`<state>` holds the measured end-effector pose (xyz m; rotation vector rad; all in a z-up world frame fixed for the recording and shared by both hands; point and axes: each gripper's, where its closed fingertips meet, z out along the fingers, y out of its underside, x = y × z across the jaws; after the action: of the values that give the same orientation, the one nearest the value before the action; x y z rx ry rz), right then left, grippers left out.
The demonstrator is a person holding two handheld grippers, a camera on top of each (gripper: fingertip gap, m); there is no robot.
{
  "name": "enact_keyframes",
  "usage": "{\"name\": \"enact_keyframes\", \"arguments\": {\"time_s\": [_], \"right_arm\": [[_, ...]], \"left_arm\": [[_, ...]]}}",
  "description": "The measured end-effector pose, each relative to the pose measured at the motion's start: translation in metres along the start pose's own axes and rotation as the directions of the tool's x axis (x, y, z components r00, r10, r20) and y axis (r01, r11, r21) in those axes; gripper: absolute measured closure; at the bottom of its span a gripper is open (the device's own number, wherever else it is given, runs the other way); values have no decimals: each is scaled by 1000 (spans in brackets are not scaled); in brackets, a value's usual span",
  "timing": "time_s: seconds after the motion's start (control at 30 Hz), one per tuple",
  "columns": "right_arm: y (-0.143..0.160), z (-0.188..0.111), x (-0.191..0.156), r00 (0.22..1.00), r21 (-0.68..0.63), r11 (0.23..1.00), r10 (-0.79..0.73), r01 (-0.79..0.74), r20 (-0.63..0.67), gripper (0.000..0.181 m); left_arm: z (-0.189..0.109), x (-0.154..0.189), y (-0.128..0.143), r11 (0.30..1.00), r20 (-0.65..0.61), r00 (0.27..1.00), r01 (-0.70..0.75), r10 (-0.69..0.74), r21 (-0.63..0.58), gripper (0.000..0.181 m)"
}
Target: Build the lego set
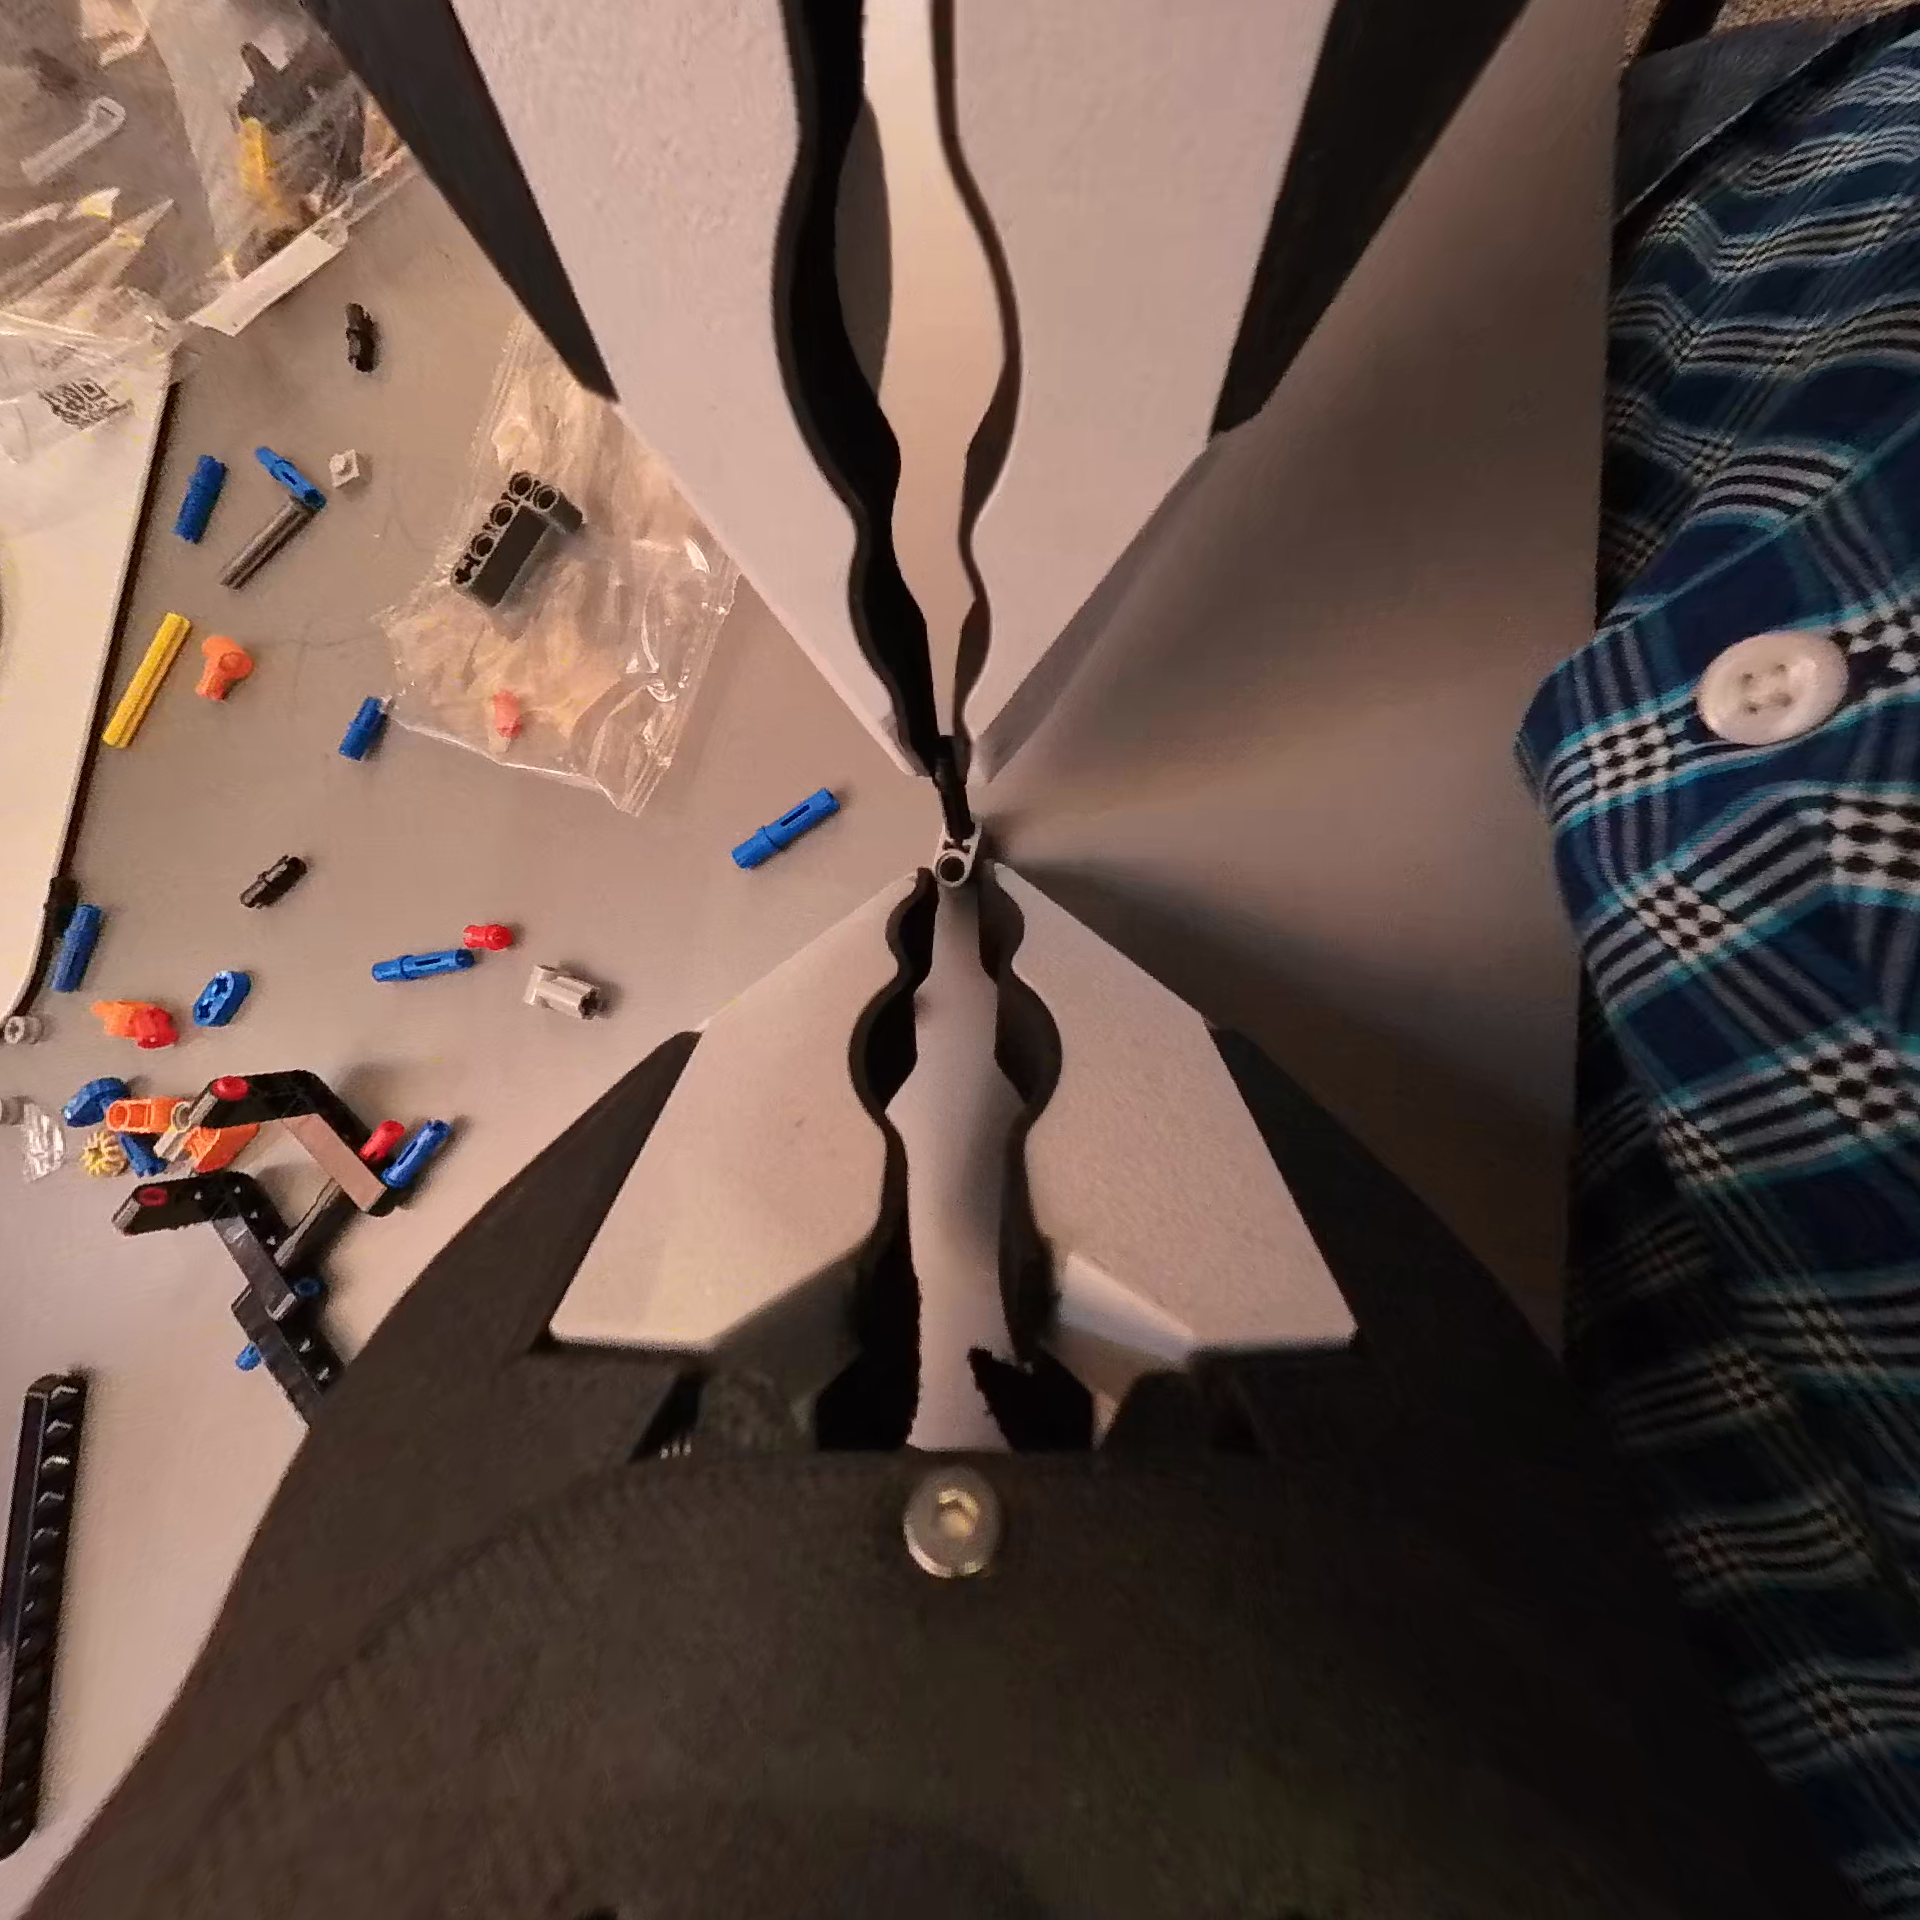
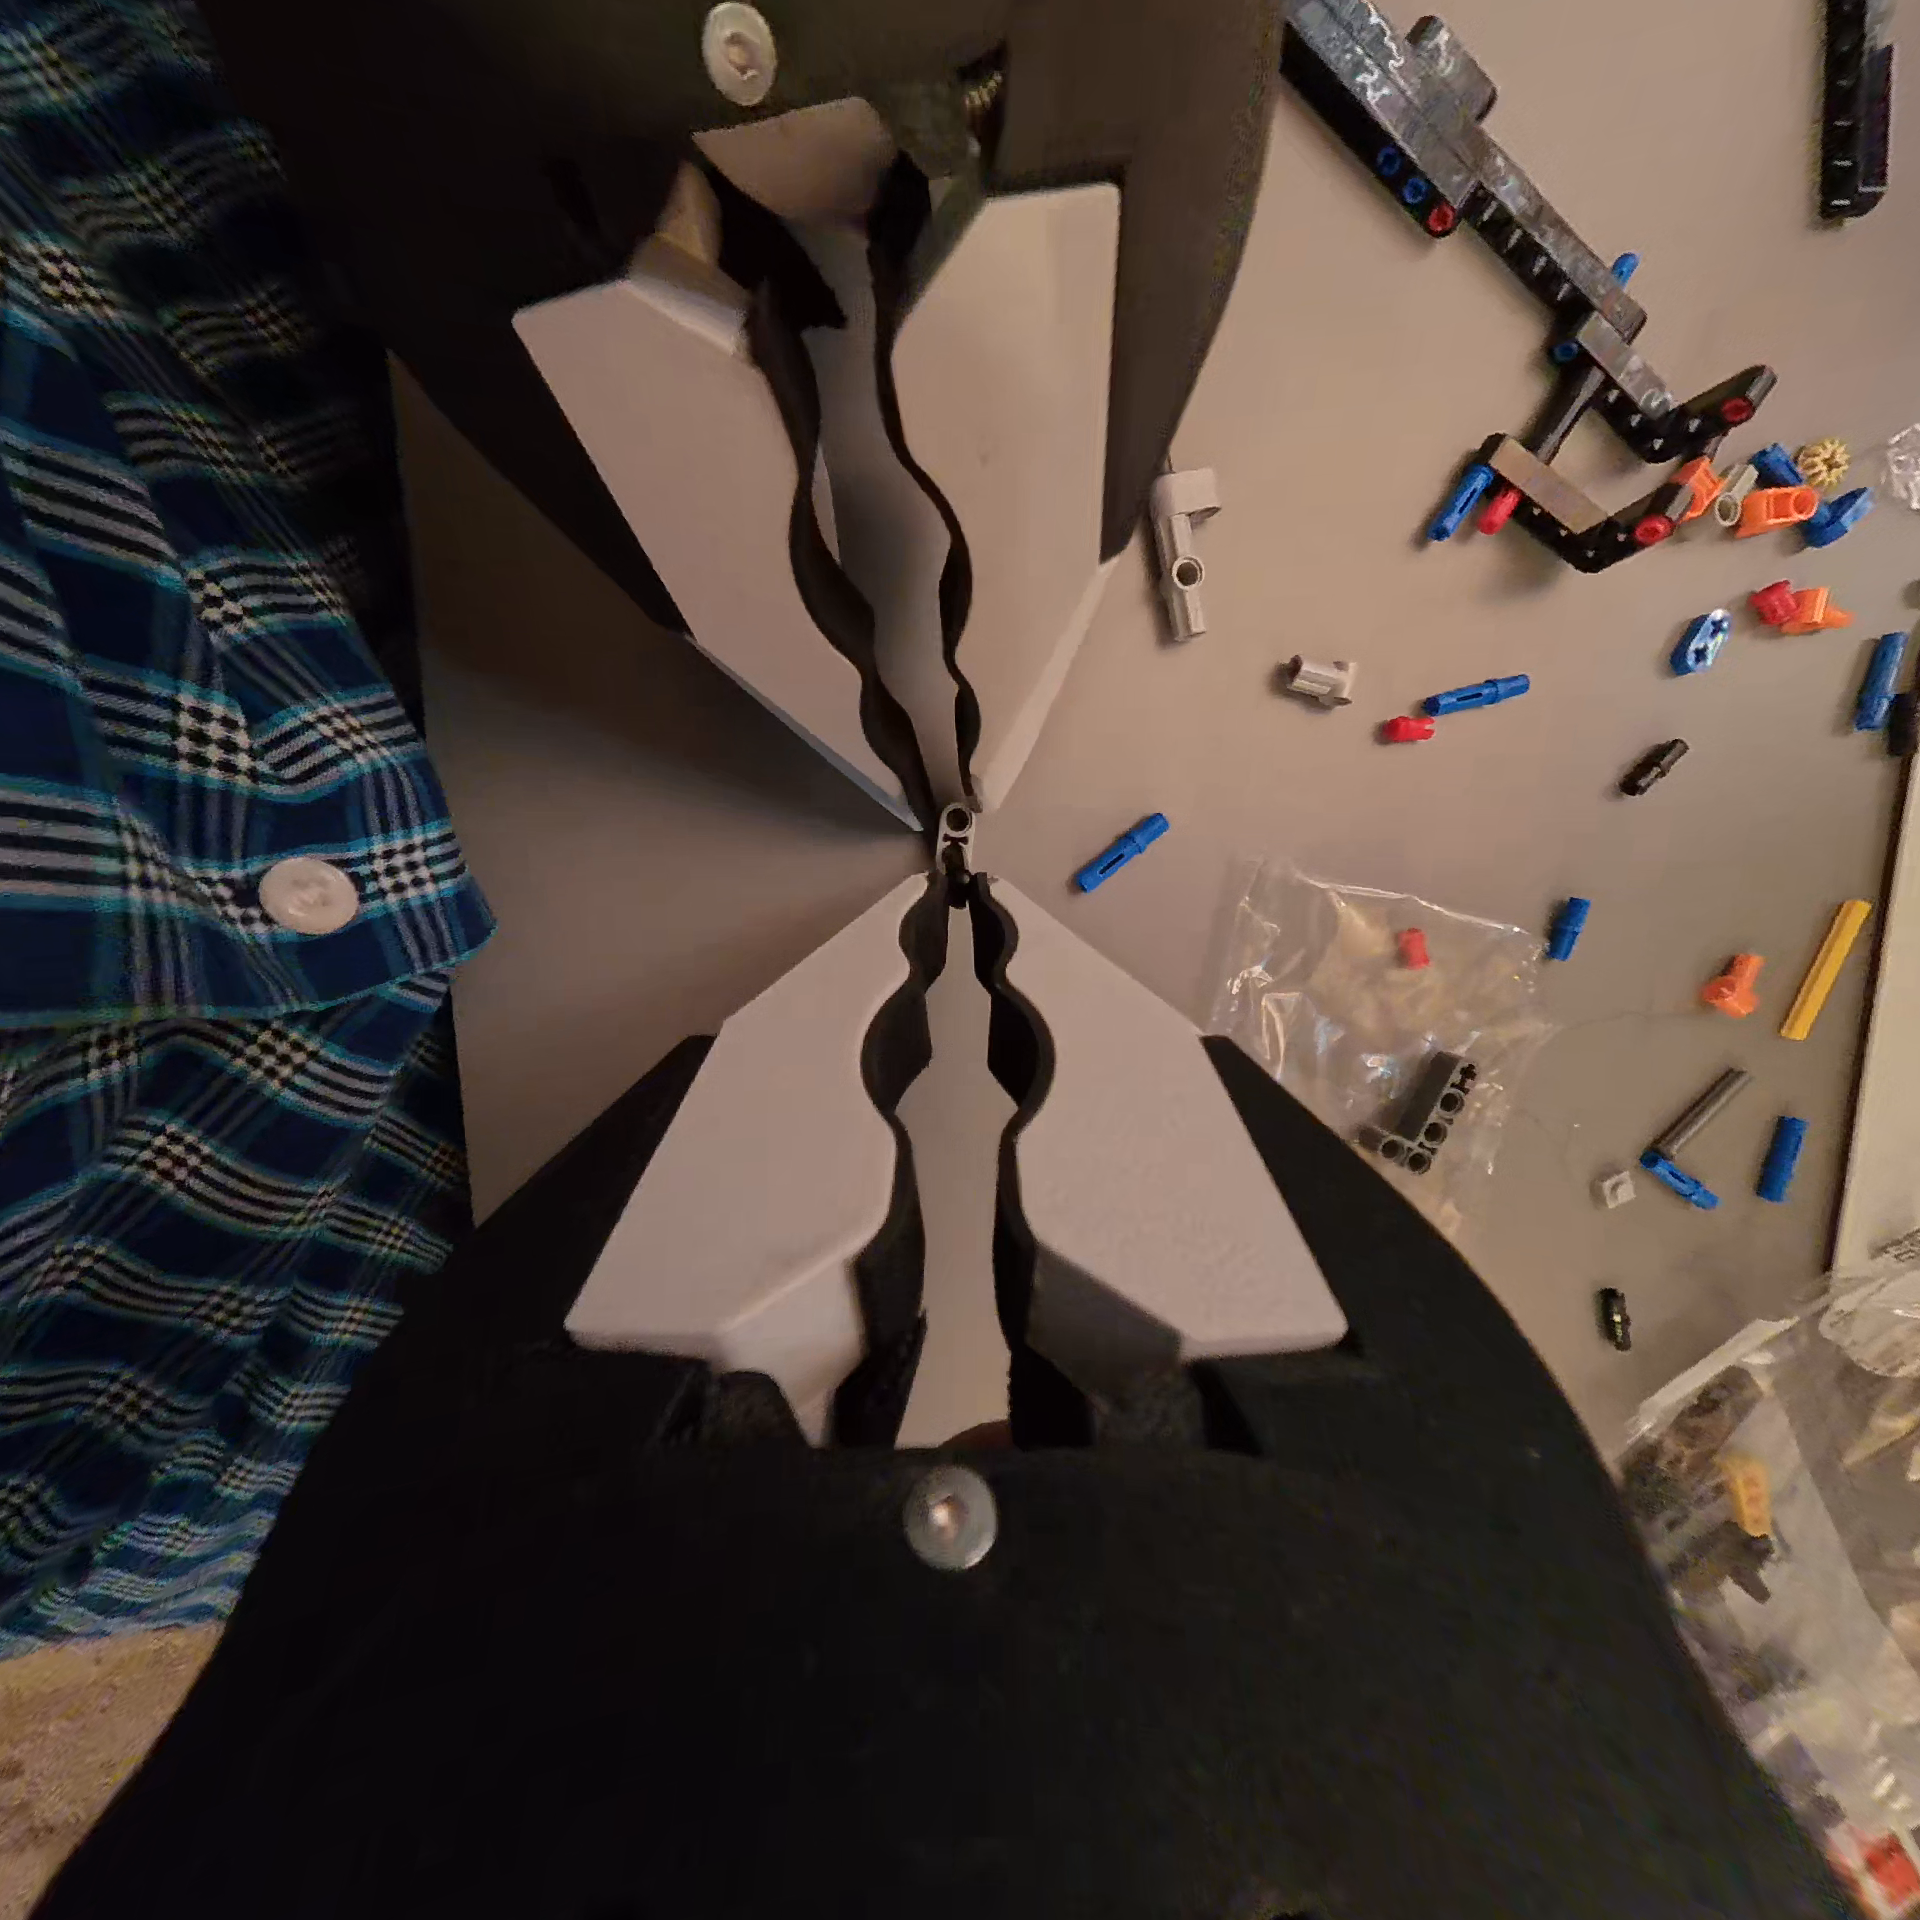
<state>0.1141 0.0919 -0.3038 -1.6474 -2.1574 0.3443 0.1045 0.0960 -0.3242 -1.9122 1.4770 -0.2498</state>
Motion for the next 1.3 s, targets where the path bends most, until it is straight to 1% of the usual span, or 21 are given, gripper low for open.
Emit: {"name": "enact_keyframes", "arguments": {"time_s": [0.2, 0.33, 0.63, 0.9, 1.0, 1.1, 1.3], "right_arm": [[-3, 0, 0, 995, -52, 993, -102, 102, -2, 179], [-1, -1, 1, 990, -76, 987, -138, 139, 19, 180], [2, -1, 1, 995, -53, 994, -92, 95, 46, 179], [4, -2, 0, 994, -66, 993, -97, 101, 58, 179], [3, -3, 0, 995, -46, 996, -78, 81, 59, 179], [3, -7, 4, 998, -9, 1000, -29, 30, 52, 180], [0, -16, 10, 990, 103, 986, 124, -131, 72, 179]], "left_arm": [[1, 0, -1, 1000, -2, 1000, -3, 3, 24, 176], [1, 0, 0, 999, -4, 1000, 5, -5, 36, 176], [1, 0, -1, 1000, 8, 1000, -8, 8, 24, 176], [0, 3, -1, 1000, 24, 999, -24, 23, 18, 177], [0, 3, -1, 1000, 25, 999, -22, 21, 20, 177], [-4, 1, -1, 999, 27, 1000, -12, 11, 30, 177], [-6, 3, 0, 999, 4, 999, 37, -38, 37, 174]]}}
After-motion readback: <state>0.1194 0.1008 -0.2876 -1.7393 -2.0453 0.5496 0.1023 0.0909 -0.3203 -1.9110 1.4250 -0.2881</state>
